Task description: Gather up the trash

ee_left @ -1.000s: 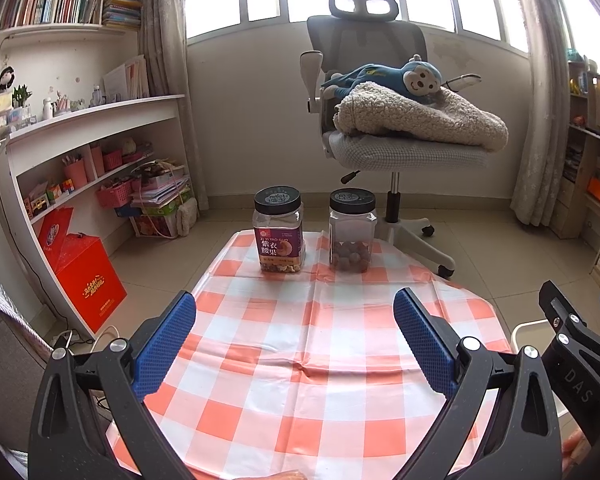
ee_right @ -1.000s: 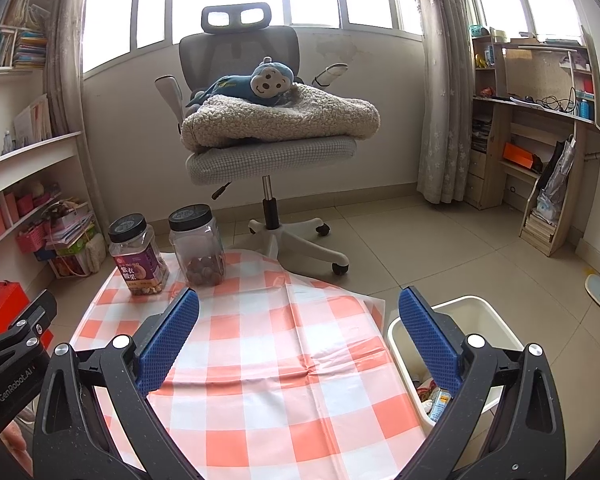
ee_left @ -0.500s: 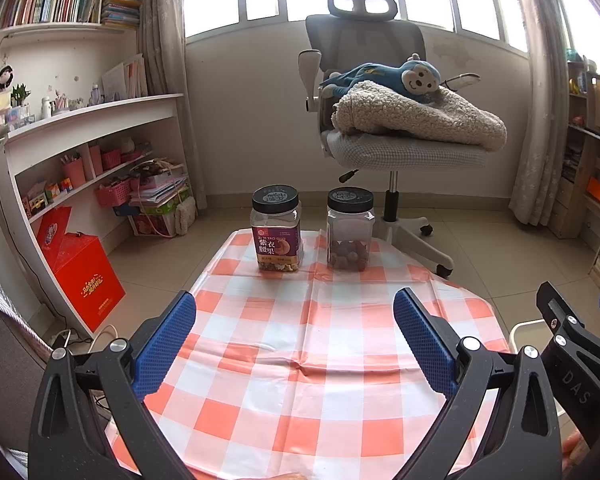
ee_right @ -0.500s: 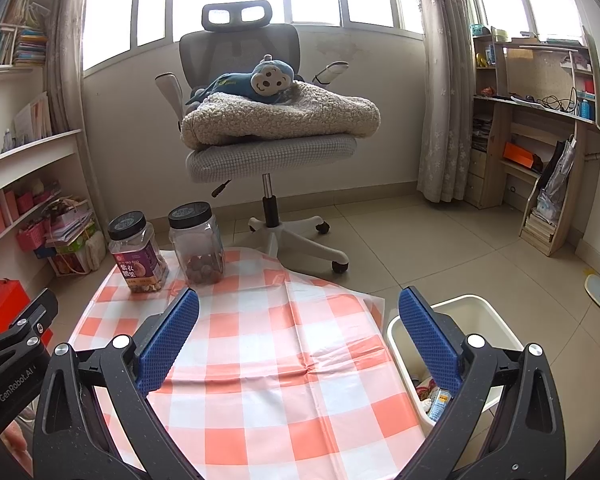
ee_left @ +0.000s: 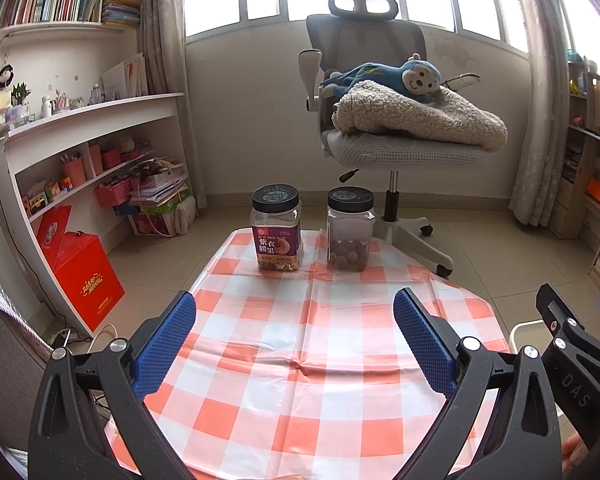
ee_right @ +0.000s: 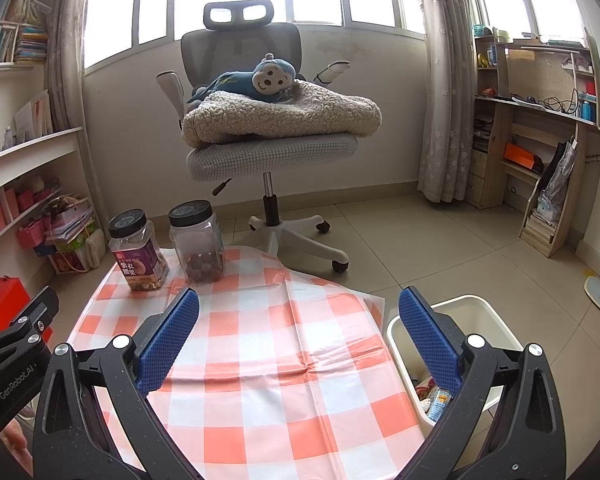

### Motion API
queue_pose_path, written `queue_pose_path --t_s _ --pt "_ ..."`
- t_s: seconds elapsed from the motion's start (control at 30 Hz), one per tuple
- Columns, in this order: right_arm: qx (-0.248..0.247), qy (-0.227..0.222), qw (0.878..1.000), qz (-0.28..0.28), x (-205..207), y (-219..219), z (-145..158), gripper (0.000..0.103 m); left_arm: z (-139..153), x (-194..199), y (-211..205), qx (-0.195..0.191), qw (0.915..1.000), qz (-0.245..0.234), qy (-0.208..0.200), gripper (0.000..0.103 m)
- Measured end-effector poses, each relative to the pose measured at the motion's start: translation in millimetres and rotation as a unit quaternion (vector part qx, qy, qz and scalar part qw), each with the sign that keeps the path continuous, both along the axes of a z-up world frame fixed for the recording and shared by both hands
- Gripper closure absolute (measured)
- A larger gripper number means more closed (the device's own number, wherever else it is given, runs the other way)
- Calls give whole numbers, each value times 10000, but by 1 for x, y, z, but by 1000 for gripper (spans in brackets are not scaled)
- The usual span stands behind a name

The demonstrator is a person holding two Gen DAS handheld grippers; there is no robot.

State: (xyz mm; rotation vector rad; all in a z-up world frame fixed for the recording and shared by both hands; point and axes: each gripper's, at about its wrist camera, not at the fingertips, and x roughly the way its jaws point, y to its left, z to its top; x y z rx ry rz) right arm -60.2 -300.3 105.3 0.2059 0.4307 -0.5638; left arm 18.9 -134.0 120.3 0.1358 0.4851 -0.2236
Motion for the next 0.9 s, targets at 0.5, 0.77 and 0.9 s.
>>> queue_pose_path --t_s 0.5,0.77,0.9 --pt "-9 13 10000 14 -2 0 -1 7 -4 -6 -5 22 9998 -138 -119 7" --pt "-12 15 10000 27 -2 -1 0 7 -5 -4 -3 -44 9998 -173 -88 12" --pt "-15 11 10000 33 -3 -2 0 7 -5 -1 -1 -132 9998 -159 -15 12"
